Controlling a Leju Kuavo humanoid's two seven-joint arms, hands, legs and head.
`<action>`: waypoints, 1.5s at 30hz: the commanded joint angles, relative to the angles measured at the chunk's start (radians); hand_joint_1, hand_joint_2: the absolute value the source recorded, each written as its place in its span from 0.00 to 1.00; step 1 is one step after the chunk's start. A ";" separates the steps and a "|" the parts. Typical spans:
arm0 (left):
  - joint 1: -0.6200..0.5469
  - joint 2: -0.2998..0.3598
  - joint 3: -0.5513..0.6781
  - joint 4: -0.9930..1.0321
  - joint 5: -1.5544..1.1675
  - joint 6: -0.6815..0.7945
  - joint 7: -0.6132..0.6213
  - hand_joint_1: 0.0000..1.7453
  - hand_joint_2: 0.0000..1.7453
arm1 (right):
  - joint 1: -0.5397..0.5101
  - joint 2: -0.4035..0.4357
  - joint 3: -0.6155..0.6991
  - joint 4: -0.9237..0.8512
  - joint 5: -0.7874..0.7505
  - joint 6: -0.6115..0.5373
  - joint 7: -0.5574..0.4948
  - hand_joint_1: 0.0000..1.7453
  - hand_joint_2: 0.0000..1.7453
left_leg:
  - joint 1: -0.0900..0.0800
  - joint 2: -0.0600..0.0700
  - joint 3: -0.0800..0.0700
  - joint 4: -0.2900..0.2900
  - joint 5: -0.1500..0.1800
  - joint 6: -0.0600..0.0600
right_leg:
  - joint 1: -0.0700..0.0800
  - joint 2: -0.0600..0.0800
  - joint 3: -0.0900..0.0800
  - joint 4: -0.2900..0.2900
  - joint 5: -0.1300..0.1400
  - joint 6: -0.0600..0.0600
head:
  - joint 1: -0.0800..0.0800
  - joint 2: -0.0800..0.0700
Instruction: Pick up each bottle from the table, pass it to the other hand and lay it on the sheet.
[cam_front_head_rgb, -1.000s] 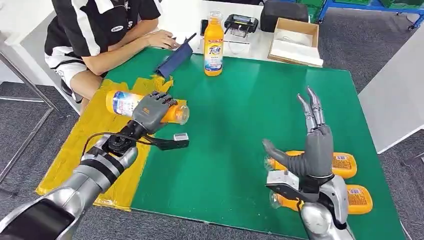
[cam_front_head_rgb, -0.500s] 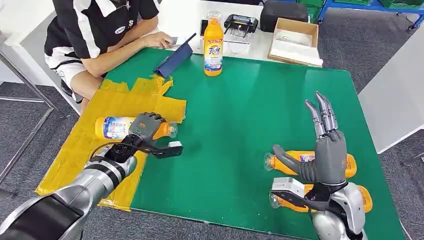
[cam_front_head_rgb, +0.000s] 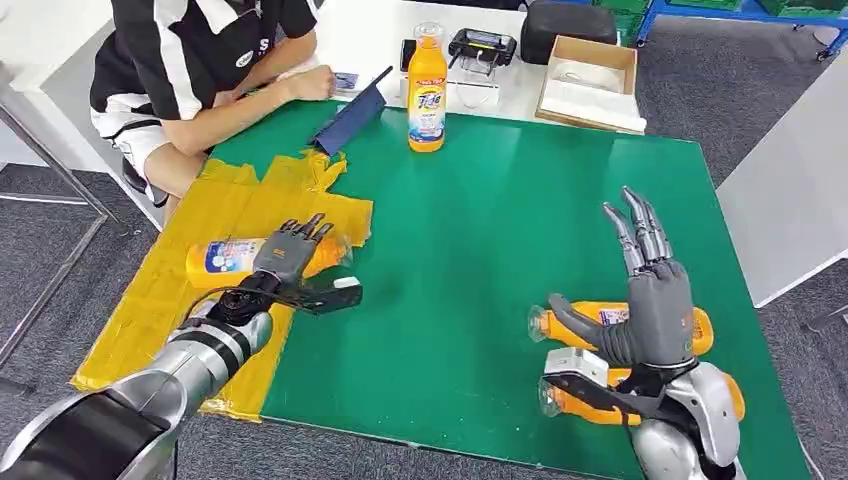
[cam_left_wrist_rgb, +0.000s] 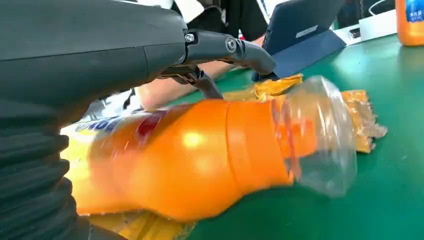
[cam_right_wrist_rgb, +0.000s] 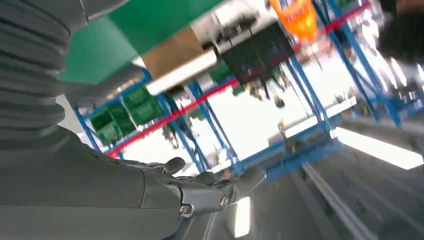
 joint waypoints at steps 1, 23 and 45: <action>0.099 0.012 0.113 -0.162 0.118 0.038 -0.144 0.00 1.00 | -0.094 -0.108 0.012 0.173 -0.043 0.188 -0.004 0.00 1.00 | 0.000 0.003 0.008 0.000 -0.004 -0.002 | 0.000 0.006 0.008 -0.001 -0.002 -0.002 | 0.000 0.000; 0.401 0.066 0.299 -0.997 0.604 0.011 -0.369 0.00 1.00 | 0.045 -0.296 -0.118 0.204 -0.092 0.320 0.006 0.00 1.00 | 0.000 -0.005 0.003 0.000 -0.003 -0.002 | 0.000 0.000 0.005 -0.001 -0.004 0.001 | 0.000 0.000; 0.527 0.020 0.306 -1.143 0.836 -0.228 -0.353 0.00 1.00 | -0.048 -0.243 -0.137 0.497 0.172 0.289 0.125 0.00 1.00 | 0.001 -0.001 0.008 -0.001 -0.005 -0.002 | 0.000 0.005 0.009 -0.003 -0.003 0.000 | 0.000 0.000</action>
